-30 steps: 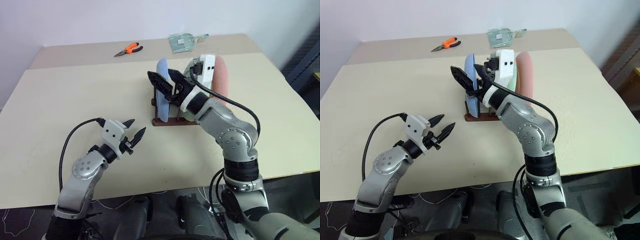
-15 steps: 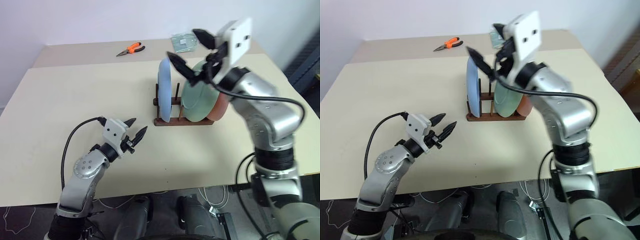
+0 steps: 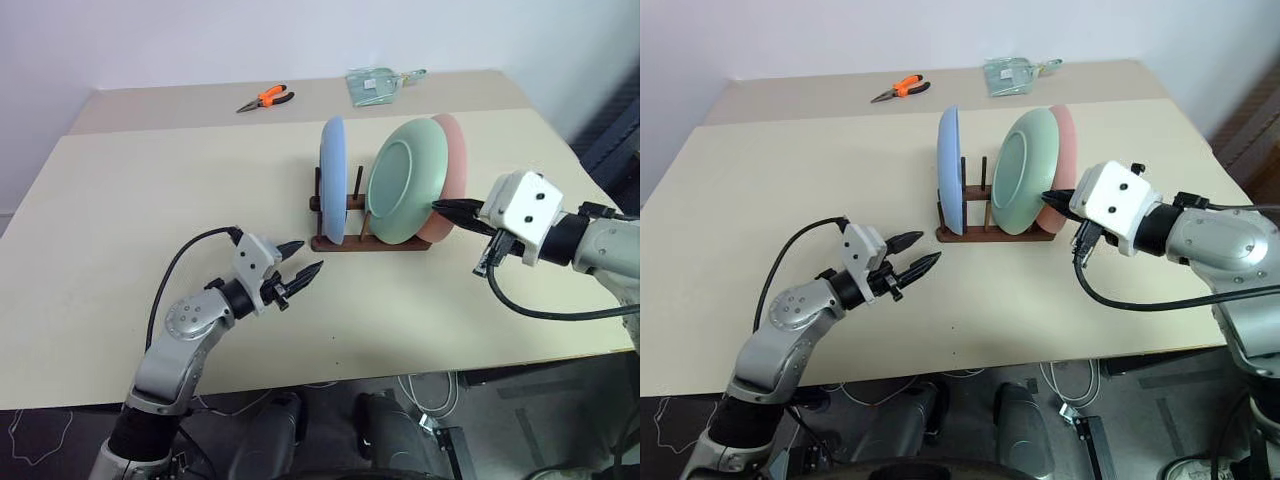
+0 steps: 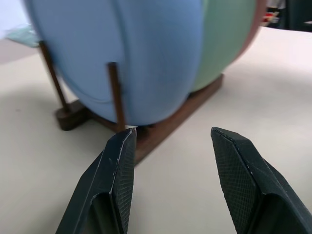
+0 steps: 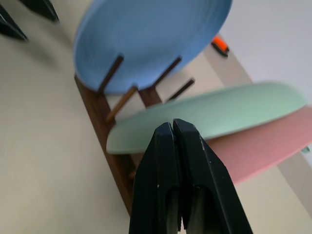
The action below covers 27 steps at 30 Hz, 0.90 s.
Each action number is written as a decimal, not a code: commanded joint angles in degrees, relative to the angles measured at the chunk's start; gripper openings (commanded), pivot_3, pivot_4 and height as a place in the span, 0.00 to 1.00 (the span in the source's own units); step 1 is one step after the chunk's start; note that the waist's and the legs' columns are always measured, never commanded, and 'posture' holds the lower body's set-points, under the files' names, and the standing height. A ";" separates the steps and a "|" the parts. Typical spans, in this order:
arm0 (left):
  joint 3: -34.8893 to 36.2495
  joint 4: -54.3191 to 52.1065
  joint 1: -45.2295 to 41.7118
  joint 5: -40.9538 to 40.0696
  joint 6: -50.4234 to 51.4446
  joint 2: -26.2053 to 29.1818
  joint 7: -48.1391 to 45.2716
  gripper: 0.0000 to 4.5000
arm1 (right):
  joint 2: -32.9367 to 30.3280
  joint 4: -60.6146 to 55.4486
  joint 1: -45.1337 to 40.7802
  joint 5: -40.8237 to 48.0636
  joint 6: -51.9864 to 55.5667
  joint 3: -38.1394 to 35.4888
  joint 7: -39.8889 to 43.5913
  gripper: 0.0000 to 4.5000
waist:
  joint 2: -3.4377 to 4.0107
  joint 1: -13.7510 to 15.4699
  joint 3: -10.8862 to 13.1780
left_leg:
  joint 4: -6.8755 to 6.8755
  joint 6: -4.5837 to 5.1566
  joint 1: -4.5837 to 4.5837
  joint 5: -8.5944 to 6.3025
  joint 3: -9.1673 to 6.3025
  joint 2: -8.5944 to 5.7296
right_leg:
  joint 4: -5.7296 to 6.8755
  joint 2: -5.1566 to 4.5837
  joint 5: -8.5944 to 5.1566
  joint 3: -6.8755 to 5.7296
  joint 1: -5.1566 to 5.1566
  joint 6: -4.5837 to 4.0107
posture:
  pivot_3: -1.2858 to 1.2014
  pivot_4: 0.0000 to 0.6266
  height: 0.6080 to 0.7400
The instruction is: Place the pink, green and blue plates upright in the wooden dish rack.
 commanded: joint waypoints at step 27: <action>-0.50 -3.38 1.18 0.03 0.69 0.17 0.88 0.55 | 3.23 1.66 -6.47 -9.22 -4.66 5.65 1.07 0.01 | 0.00 0.06 0.00 | 0.07 0.07 -0.06 -0.04 0.01 -0.01 | -0.09 -0.01 0.01 -0.02 0.02 0.01 | 0.52 0.24 0.91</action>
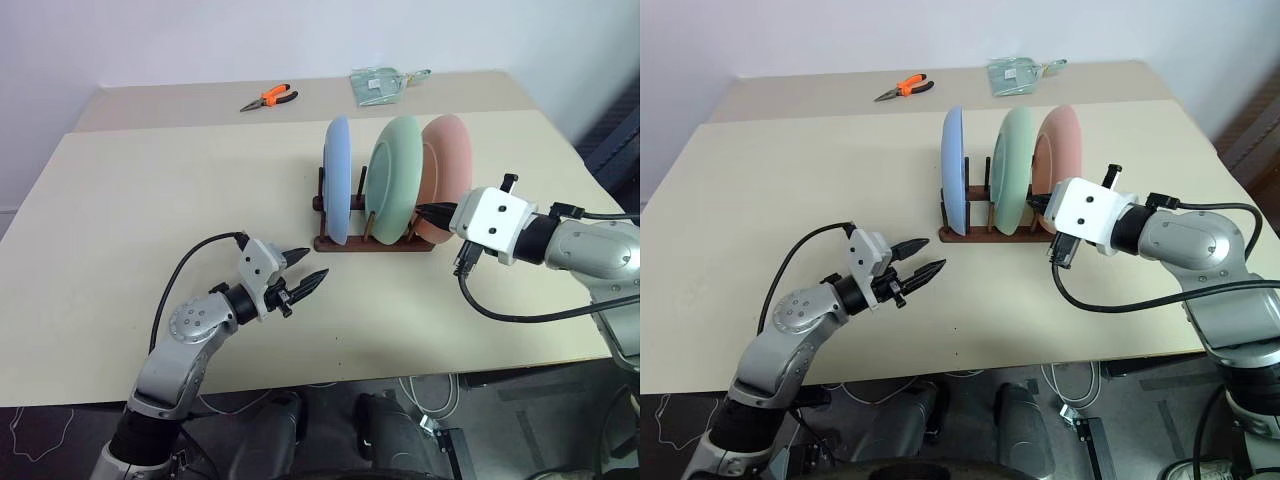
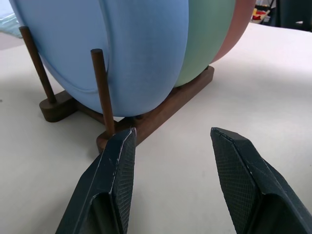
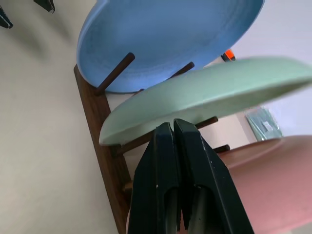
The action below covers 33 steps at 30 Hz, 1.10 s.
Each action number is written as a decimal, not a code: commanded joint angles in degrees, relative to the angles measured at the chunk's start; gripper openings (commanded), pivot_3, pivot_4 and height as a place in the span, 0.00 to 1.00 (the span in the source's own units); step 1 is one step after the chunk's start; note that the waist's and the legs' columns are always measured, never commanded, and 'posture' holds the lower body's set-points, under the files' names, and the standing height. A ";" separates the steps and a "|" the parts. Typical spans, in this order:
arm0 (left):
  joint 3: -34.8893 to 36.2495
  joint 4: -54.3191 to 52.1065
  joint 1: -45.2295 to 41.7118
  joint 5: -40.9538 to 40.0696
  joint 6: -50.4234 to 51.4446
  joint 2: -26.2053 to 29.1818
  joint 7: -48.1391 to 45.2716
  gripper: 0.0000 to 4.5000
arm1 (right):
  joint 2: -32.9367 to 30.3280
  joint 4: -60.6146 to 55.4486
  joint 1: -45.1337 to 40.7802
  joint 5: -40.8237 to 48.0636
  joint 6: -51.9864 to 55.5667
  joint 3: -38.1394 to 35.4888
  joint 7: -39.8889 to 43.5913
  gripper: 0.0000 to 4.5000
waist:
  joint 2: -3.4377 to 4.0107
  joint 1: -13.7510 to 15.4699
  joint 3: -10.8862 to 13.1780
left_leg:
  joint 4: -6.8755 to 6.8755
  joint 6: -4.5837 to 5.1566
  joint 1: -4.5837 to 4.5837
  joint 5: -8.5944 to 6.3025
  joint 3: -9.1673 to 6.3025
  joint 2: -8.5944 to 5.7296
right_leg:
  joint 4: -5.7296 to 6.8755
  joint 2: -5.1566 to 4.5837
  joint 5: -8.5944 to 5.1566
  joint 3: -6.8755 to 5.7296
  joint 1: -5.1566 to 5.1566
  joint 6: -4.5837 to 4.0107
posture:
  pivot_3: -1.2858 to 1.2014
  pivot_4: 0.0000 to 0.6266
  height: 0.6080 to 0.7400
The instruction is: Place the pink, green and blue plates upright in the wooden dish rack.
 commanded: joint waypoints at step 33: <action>17.95 6.34 9.65 1.65 -5.12 11.55 1.60 0.55 | 9.05 34.76 7.38 4.17 -16.04 -12.07 4.20 0.01 | 0.13 -0.11 0.01 | 0.01 0.00 0.12 -0.03 0.07 0.01 | 0.04 0.01 0.03 0.05 0.06 -0.03 | 0.52 0.24 0.91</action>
